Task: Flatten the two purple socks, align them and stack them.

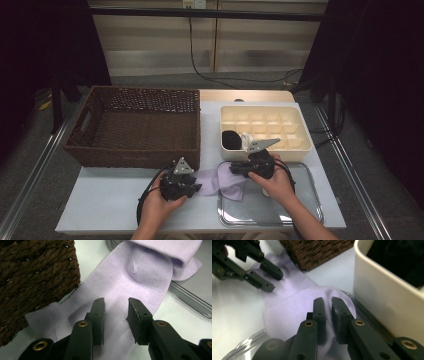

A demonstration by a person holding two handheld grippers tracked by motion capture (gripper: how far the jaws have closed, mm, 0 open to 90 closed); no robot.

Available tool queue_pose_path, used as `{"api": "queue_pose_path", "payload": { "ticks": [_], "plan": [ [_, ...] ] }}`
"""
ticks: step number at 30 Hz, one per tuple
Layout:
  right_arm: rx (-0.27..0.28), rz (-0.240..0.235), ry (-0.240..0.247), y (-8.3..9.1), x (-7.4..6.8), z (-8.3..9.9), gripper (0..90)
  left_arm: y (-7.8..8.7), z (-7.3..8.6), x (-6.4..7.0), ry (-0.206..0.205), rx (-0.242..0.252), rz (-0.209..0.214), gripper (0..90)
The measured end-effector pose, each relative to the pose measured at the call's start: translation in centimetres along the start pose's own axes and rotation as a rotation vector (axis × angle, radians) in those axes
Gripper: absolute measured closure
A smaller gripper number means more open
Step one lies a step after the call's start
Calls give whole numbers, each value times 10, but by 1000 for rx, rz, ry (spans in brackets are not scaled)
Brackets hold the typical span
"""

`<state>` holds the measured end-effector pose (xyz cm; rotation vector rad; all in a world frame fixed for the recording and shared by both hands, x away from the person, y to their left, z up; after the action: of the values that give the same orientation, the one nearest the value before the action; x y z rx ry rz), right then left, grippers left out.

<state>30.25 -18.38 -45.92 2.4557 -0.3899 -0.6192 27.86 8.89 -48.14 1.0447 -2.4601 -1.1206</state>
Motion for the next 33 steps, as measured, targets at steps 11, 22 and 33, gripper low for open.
{"api": "queue_pose_path", "payload": {
  "ticks": [11, 22, 33],
  "plan": [
    [-66, -7, -15, 3, -10, 29, 555, 1, 0, 1, -10, 0, -11, 664],
    [-112, 33, 53, -3, -17, 36, 831, 1, 1, 2, -14, 3, -15, 660],
    [-56, 18, 19, -1, -10, 35, 750, 1, 1, 2, -16, 5, -18, 659]
  ]
}}
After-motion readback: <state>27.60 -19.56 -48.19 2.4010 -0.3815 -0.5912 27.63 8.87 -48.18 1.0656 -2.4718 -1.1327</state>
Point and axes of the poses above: each handheld gripper's, and its own axes: y roughly backward along the jaws, z roughly out of its underside, x roughly to its right, the point moved 1 cm from there along -y, roughly forward along the jaws, and after that the axes turned 15 degrees about -z, right-handed, at the moved point
